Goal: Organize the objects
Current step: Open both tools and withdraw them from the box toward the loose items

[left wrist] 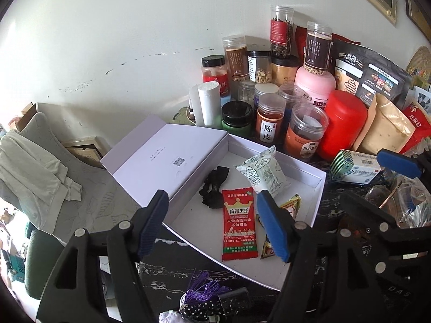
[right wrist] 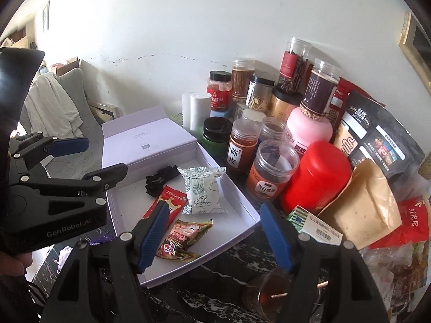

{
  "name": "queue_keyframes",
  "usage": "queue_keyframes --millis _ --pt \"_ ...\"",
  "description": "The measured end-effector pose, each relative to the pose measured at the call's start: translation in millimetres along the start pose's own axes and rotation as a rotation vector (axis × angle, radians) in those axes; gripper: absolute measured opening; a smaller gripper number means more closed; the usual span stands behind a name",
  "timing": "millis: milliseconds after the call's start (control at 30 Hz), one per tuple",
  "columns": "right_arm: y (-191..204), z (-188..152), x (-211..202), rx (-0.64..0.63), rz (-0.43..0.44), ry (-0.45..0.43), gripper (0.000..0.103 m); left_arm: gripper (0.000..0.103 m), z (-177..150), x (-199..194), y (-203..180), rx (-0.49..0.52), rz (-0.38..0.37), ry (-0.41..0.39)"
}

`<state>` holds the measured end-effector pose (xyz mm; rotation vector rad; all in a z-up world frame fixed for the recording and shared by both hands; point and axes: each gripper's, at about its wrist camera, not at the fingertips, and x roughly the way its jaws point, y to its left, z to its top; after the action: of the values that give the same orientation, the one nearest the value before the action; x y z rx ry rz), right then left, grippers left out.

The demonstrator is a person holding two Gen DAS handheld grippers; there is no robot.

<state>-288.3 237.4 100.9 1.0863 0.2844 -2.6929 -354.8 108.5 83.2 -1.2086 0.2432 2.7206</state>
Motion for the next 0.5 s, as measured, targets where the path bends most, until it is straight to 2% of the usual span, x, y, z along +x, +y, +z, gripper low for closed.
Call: queue_keyframes --millis 333,500 --pt "7 -11 -61 -0.026 0.011 -0.083 0.076 0.068 -20 -65 -2 -0.020 0.005 -0.043" --pt "12 -25 -82 -0.038 0.022 -0.101 0.076 0.074 -37 -95 -1 -0.025 0.031 -0.065"
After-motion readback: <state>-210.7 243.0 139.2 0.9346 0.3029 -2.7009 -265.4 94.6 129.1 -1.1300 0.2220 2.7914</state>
